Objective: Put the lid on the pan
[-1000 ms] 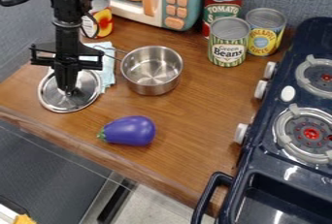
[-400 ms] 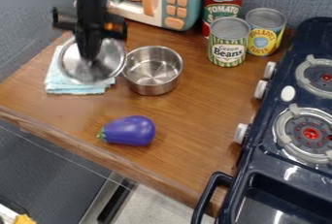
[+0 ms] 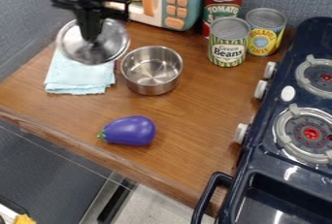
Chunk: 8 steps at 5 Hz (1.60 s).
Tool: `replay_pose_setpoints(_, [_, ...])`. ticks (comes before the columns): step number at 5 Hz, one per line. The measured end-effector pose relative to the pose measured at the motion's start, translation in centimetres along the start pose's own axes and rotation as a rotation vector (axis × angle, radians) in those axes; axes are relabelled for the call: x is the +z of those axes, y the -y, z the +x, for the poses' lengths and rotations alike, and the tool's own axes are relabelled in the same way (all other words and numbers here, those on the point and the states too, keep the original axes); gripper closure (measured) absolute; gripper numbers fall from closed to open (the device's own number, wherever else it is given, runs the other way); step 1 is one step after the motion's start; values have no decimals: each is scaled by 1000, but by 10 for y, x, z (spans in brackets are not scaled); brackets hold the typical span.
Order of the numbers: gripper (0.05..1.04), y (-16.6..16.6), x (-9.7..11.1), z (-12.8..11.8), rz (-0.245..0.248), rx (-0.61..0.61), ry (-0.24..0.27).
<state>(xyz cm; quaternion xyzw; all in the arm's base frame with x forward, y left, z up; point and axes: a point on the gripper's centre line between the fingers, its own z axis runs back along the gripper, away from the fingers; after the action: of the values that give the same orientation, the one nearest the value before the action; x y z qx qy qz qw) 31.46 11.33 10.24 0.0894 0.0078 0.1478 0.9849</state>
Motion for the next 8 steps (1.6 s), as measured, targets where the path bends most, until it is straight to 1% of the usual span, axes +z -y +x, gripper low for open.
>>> replay_pose_setpoints(1, [1034,24,-24,23,49,-135,-81])
replay_pose_setpoints(2, [1034,51,-25,40,36,-270,-57])
replay_pose_setpoints(3, [1034,61,-28,42,46,-324,-75])
replay_pose_setpoints(4, [1034,63,-28,42,45,-338,-71])
replay_pose_setpoints(5, [1034,68,-32,39,44,-370,-70])
replay_pose_setpoints(6, [1034,83,-39,29,41,-428,-85])
replay_pose_setpoints(7, [1034,88,-42,27,23,-453,-82])
replay_pose_setpoints(8, [1034,88,-43,27,22,-450,-83])
